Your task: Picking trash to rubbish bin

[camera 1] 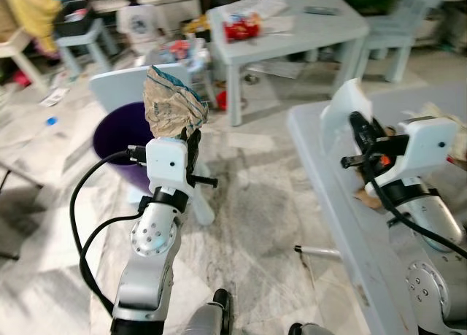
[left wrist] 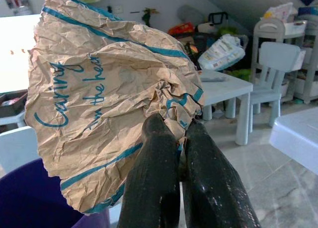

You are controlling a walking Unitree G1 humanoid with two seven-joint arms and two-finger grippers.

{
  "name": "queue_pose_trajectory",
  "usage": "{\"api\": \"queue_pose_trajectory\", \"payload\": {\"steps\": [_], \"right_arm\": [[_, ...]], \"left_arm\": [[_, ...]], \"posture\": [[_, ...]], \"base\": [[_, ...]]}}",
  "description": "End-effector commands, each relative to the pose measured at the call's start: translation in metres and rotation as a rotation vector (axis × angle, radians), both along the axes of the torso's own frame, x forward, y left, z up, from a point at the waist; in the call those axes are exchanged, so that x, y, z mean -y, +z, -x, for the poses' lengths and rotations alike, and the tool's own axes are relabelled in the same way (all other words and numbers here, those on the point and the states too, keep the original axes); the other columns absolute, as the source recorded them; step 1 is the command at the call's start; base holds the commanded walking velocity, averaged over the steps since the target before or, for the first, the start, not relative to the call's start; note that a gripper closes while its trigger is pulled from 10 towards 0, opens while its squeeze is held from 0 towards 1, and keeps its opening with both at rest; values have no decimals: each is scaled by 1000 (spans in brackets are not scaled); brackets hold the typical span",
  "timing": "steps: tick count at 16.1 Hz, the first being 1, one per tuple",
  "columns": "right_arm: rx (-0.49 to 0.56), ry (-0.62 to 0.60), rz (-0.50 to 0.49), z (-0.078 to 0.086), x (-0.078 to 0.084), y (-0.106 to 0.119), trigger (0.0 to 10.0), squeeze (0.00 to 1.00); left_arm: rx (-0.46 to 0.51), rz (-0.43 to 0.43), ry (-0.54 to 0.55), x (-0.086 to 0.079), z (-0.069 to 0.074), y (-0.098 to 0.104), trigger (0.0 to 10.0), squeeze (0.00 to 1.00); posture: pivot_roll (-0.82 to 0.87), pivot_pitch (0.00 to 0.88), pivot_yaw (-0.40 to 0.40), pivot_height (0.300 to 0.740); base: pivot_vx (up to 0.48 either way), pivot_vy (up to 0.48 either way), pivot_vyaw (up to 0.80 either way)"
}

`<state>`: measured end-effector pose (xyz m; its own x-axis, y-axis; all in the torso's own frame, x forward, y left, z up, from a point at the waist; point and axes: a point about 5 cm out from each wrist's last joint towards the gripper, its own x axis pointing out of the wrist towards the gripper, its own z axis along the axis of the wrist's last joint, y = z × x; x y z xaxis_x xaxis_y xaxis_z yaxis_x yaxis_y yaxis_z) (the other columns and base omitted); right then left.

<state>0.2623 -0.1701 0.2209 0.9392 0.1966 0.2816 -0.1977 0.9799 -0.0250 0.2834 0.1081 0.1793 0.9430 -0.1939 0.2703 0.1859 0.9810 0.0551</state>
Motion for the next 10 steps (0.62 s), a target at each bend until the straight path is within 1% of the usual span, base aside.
{"api": "queue_pose_trajectory", "payload": {"steps": [1, 10], "right_arm": [[12, 21, 3, 1, -4, 4, 0, 0], [13, 45, 2, -1, -9, 6, 0, 0]], "left_arm": [[-19, 7, -2, 1, -1, -2, 0, 0], [-26, 39, -18, 6, -7, -1, 0, 0]], "posture": [[-69, 182, 57, 740], [-77, 194, 49, 740]], "base": [[0, 0, 800], [0, 0, 800]]}}
